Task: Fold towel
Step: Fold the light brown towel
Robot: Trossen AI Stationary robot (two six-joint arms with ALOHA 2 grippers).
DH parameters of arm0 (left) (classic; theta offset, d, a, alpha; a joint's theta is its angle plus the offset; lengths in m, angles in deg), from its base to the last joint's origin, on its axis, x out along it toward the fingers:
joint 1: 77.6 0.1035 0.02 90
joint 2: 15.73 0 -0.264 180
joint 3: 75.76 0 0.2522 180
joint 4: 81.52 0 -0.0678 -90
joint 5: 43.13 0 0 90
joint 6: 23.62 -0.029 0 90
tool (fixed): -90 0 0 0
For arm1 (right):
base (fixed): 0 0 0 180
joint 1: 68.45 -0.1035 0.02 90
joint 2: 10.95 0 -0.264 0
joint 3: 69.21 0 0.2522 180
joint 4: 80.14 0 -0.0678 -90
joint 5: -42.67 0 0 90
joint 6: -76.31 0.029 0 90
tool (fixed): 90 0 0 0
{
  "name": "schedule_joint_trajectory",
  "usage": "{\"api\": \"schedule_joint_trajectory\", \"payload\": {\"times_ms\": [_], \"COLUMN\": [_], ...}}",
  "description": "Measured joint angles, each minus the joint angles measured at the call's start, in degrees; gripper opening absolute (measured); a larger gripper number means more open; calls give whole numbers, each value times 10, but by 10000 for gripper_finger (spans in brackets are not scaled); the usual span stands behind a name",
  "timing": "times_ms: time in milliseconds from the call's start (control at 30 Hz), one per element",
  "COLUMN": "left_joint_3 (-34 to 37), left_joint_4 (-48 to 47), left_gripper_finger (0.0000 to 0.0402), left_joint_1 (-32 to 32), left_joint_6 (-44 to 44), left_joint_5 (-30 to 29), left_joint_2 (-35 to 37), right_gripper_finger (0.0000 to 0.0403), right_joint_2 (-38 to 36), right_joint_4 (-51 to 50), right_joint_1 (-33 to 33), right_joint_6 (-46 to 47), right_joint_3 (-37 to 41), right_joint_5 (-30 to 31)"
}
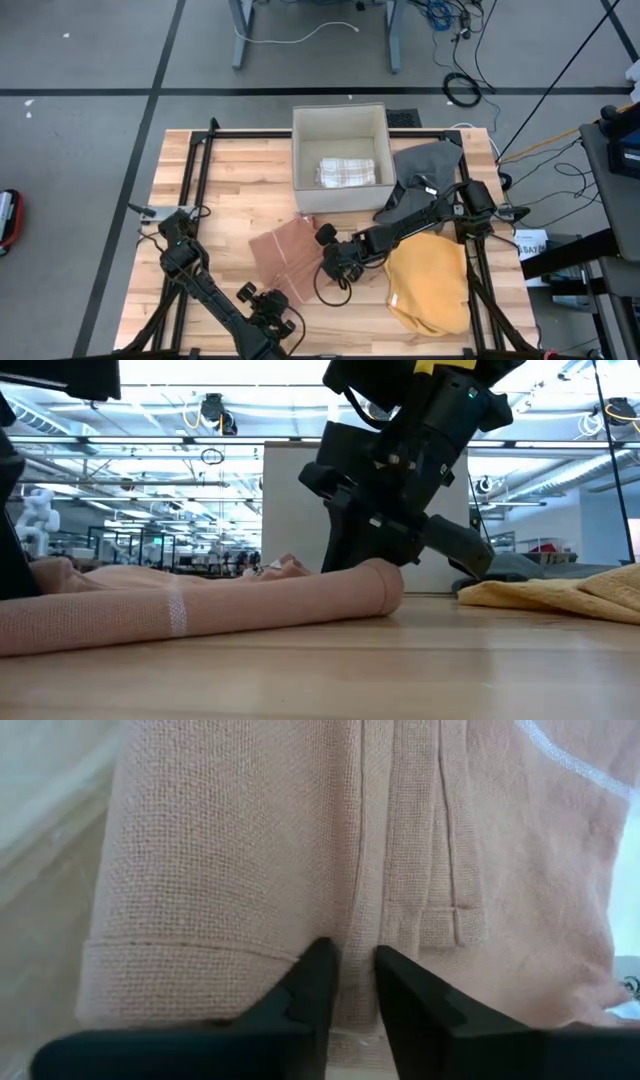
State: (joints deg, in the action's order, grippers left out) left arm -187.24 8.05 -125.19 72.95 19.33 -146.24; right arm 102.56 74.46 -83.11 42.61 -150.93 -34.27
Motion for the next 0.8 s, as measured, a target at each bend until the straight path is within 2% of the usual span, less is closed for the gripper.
{"api": "schedule_joint_trajectory", "payload": {"times_ms": [200, 300, 500, 800], "left_joint_3": [-25, -52, -85, -86], "left_joint_4": [-69, -120, -131, -123], "left_gripper_finger": [117, 134, 139, 140], "left_joint_1": [-5, -10, -25, -50], "left_joint_6": [7, 23, 27, 6], "left_joint_5": [3, -20, -90, -88], "left_joint_2": [0, 0, 0, 0], "right_gripper_finger": [107, 119, 121, 121], "right_joint_2": [0, 0, -21, -83], "right_joint_4": [2, 3, -19, -58], "right_joint_1": [1, 1, -4, -27], "right_joint_6": [12, 17, 21, 31], "right_joint_3": [0, 0, 2, 1], "right_joint_5": [6, 11, 51, 57]}}
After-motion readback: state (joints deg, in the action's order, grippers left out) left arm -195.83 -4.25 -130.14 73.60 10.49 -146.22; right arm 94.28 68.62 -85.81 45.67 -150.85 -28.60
